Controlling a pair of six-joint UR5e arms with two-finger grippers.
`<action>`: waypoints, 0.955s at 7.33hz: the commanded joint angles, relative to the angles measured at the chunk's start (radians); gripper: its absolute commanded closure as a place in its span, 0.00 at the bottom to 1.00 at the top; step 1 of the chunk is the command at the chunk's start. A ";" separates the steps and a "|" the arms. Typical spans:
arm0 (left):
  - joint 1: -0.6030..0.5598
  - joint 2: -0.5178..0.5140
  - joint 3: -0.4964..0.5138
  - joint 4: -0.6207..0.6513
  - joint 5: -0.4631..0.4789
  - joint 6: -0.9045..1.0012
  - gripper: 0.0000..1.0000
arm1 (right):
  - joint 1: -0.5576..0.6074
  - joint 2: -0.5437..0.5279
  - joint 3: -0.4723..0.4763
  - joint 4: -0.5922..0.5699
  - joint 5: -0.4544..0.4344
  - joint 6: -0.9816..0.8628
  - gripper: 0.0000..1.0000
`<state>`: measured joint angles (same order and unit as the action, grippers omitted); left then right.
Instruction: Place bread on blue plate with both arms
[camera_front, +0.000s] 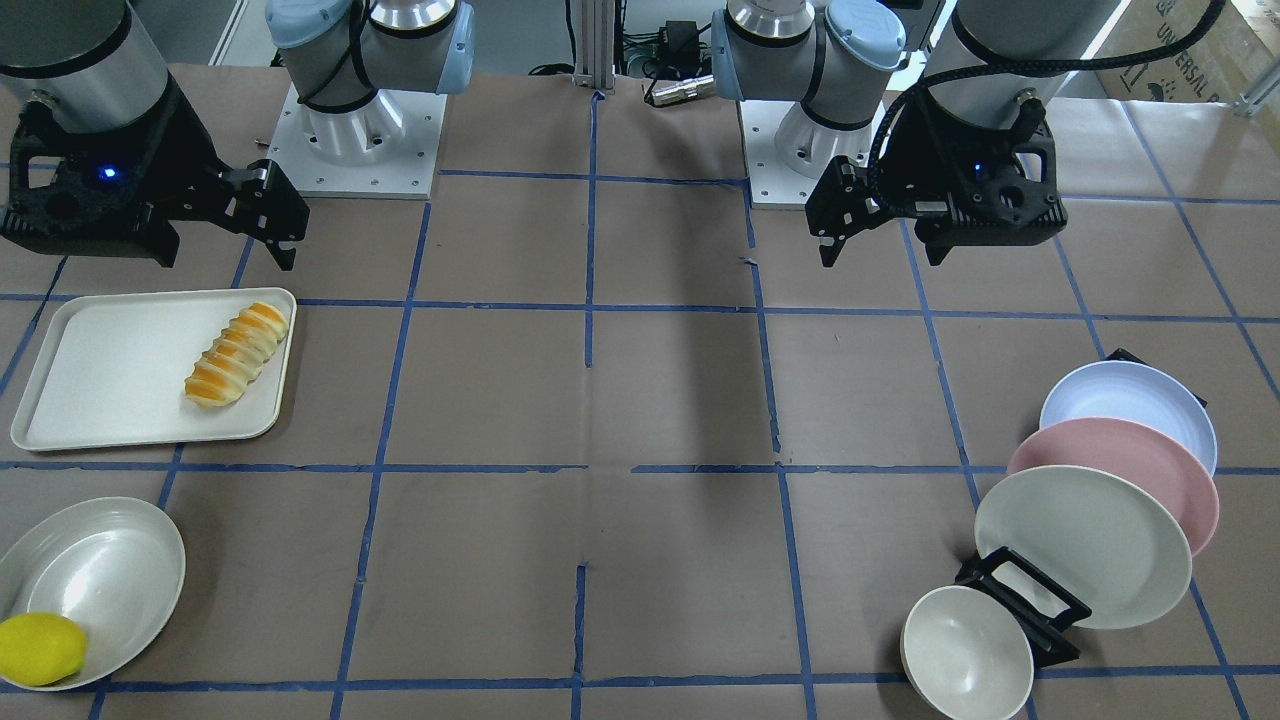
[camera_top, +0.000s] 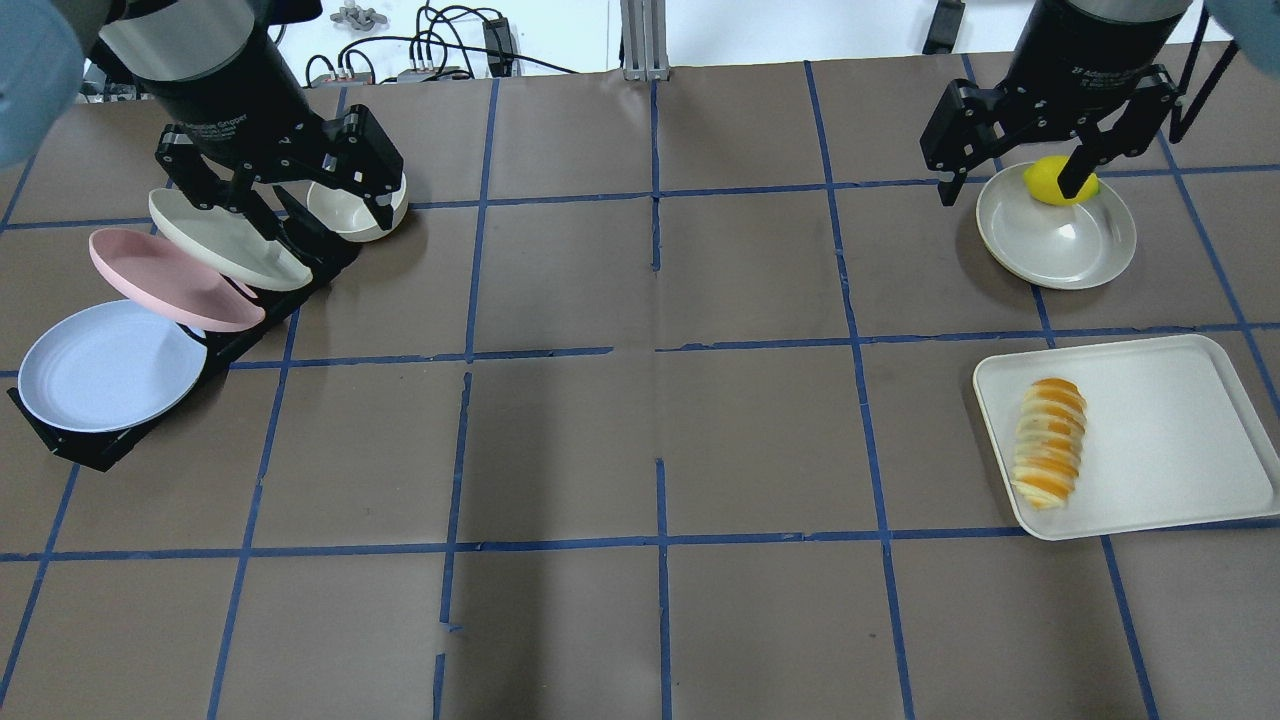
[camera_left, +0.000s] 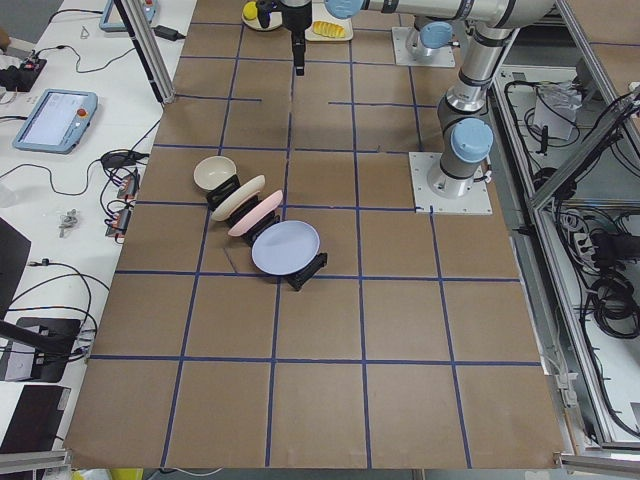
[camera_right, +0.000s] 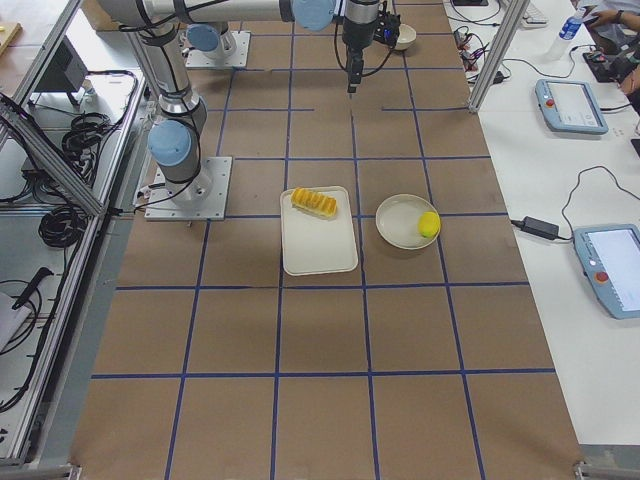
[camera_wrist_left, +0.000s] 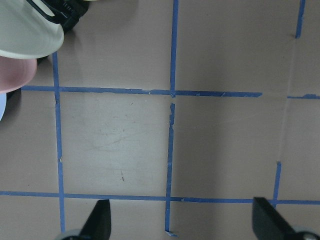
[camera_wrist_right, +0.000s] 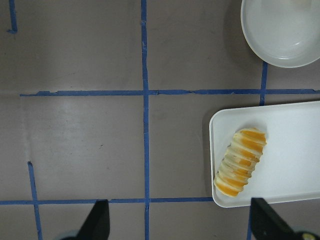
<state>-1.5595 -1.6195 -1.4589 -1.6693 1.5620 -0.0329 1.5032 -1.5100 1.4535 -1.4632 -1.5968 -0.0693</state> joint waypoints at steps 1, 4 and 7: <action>0.003 -0.006 0.005 0.000 0.010 0.005 0.00 | -0.017 0.007 0.016 -0.012 -0.005 -0.003 0.00; 0.086 -0.002 0.011 -0.010 0.032 0.190 0.00 | -0.213 -0.025 0.214 -0.159 0.000 -0.013 0.04; 0.362 -0.014 0.012 -0.013 0.014 0.498 0.00 | -0.284 -0.042 0.419 -0.336 -0.002 -0.001 0.05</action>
<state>-1.3055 -1.6277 -1.4443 -1.6825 1.5818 0.3391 1.2418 -1.5528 1.8094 -1.7361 -1.5971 -0.0755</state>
